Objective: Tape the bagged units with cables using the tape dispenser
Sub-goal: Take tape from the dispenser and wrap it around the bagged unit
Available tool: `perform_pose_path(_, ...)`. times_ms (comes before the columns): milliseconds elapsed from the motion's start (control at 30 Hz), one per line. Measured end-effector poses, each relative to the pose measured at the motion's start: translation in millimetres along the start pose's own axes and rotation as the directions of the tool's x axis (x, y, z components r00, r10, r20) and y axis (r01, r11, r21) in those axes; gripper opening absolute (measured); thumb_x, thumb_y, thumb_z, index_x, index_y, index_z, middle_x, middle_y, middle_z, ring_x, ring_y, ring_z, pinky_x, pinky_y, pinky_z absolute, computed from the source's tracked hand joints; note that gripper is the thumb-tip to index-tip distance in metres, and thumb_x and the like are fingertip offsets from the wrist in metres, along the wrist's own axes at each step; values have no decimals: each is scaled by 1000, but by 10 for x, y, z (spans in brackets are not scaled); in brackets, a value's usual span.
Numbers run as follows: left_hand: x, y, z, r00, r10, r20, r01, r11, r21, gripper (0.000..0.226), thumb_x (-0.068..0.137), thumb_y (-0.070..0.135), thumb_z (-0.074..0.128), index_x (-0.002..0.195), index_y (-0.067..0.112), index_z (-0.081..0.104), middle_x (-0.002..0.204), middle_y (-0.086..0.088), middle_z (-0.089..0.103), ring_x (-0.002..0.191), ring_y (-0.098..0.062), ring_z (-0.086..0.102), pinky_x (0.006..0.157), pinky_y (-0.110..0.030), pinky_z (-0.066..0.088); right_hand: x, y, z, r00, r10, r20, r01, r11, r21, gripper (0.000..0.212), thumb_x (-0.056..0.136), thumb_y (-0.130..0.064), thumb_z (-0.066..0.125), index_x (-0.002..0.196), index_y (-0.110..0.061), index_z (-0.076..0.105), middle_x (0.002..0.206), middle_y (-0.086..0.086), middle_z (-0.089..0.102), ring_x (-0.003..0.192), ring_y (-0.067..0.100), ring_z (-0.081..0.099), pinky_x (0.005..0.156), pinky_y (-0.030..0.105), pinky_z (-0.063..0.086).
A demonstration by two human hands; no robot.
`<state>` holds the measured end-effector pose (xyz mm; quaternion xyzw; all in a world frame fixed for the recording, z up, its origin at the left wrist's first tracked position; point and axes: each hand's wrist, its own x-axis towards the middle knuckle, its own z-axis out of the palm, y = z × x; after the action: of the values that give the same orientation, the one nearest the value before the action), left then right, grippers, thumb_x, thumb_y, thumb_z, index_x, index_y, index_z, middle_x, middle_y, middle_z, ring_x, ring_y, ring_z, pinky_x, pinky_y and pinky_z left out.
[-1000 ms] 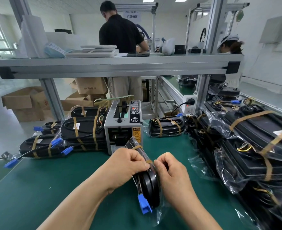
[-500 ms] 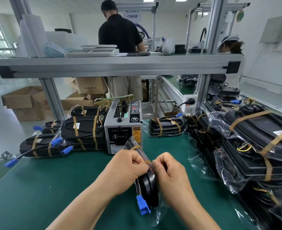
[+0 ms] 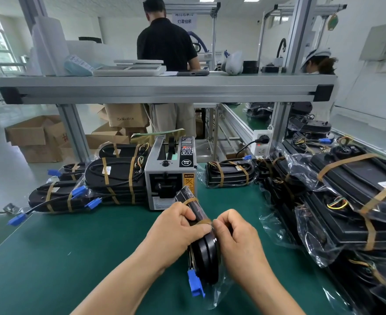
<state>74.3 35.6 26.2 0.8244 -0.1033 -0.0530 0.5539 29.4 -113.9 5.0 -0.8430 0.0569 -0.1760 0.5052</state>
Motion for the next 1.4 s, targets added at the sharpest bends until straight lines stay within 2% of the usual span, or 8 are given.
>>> perform_pose_path(167, -3, -3, -116, 987, -44, 155, 55, 996, -69, 27, 84, 14, 77, 101, 13, 57, 52, 12, 45, 48, -4, 39, 56, -18, 37, -8, 3, 6, 1000, 4, 13, -5, 1000, 22, 26, 98, -22, 58, 73, -16, 54, 62, -15, 58, 57, 0, 48, 57, 14, 41)
perform_pose_path(400, -13, -47, -86, 986, -76, 149, 110, 967, -229, 17, 89, 1, 67, 100, 8, 57, 55, 6, 45, 48, -10, 37, 48, -18, 35, 0, -4, -8, 1000, -6, 27, 5, 1000, 8, 25, 98, -24, 58, 74, -16, 55, 63, -18, 57, 59, 0, 48, 57, 13, 40)
perform_pose_path(600, -46, -64, -26, 994, -58, 94, 79, 970, -231, 16, 90, 4, 67, 100, 11, 58, 55, 7, 44, 49, -7, 39, 54, -21, 36, 37, -45, -45, 999, 16, 48, -16, 1000, -5, 21, 91, -35, 66, 74, -26, 58, 64, -14, 60, 57, 1, 50, 55, 15, 40)
perform_pose_path(800, -99, -126, 95, 1000, -24, 0, 23, 986, -163, 14, 90, 17, 70, 97, 20, 58, 57, 9, 45, 55, -10, 39, 65, -31, 36, 440, -258, -3, 998, -2, 67, 16, 978, -206, 16, 83, -44, 71, 84, -34, 58, 87, -13, 64, 81, 0, 59, 72, 22, 46)
perform_pose_path(933, -117, -151, 95, 1000, -16, 3, 16, 992, -127, 13, 89, 22, 69, 94, 24, 57, 56, 12, 44, 54, -7, 40, 65, -28, 37, 806, -467, 147, 993, -9, 119, 48, 942, -331, 20, 83, -45, 70, 80, -30, 57, 79, -13, 63, 75, 1, 57, 64, 21, 44)
perform_pose_path(1167, -90, -207, 60, 998, -38, 50, 42, 995, -92, 20, 80, 33, 70, 90, 33, 53, 55, 14, 52, 50, 2, 45, 59, -16, 37, 955, -591, 429, 975, 25, 220, 80, 885, -459, 25, 81, -47, 70, 80, -25, 58, 81, -10, 64, 80, 11, 61, 71, 31, 52)
perform_pose_path(1267, -85, -240, 45, 997, -30, 70, 37, 995, -97, 25, 67, 45, 65, 87, 36, 54, 55, 14, 54, 52, 2, 46, 62, -18, 40, 900, -558, 479, 985, -33, 169, 109, 878, -467, 22, 91, -42, 62, 79, -25, 55, 83, -9, 63, 80, 13, 58, 68, 32, 46)
perform_pose_path(1400, -49, -234, 28, 996, -11, 88, 20, 994, -111, 20, 70, 39, 68, 88, 38, 58, 51, 14, 49, 49, -1, 43, 59, -18, 38, 855, -522, 541, 975, -178, 131, 221, 779, -587, 19, 101, -33, 49, 84, -26, 46, 90, -9, 57, 77, 14, 52, 66, 29, 37)
